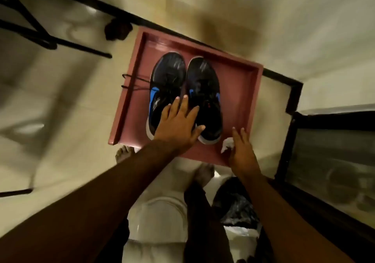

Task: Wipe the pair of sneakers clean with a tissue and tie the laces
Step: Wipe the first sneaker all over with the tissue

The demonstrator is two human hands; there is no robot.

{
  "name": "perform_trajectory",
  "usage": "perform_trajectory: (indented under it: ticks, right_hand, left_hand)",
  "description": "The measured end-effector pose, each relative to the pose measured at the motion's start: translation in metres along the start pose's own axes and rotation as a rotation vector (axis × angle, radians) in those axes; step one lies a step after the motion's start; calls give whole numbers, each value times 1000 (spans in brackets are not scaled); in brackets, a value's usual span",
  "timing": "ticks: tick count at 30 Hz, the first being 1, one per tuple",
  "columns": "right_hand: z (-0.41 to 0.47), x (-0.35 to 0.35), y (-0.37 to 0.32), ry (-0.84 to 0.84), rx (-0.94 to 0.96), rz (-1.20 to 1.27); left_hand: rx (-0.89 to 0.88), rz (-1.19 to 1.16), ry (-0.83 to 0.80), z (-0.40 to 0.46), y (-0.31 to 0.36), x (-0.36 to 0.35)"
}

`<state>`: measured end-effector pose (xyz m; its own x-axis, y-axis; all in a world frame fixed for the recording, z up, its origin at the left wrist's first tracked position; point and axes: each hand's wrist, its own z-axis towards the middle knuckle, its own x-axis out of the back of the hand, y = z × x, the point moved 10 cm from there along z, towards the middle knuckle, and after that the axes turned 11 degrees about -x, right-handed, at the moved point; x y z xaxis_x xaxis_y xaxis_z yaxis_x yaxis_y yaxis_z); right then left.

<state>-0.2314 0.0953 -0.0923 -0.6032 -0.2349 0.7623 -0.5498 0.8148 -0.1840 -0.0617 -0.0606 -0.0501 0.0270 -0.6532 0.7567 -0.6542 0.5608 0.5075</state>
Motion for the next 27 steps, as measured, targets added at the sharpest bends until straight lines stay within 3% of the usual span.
perform_trajectory:
  ticks: [4, 9, 17, 22, 27]
  right_hand:
    - [26, -28, -6, 220, 130, -74]
    - [25, -27, -1, 481, 129, 101]
    - [16, -26, 8, 644, 168, 397]
    - [34, -10, 1, 647, 202, 490]
    - [29, 7, -5, 689, 270, 568]
  left_hand:
    - [-46, 123, 129, 14, -15, -19]
    - [-85, 246, 168, 12, -14, -25]
    - [-108, 365, 79, 19, -9, -33]
    - [-198, 342, 229, 10, -7, -29]
    - [-328, 314, 491, -7, -9, -17]
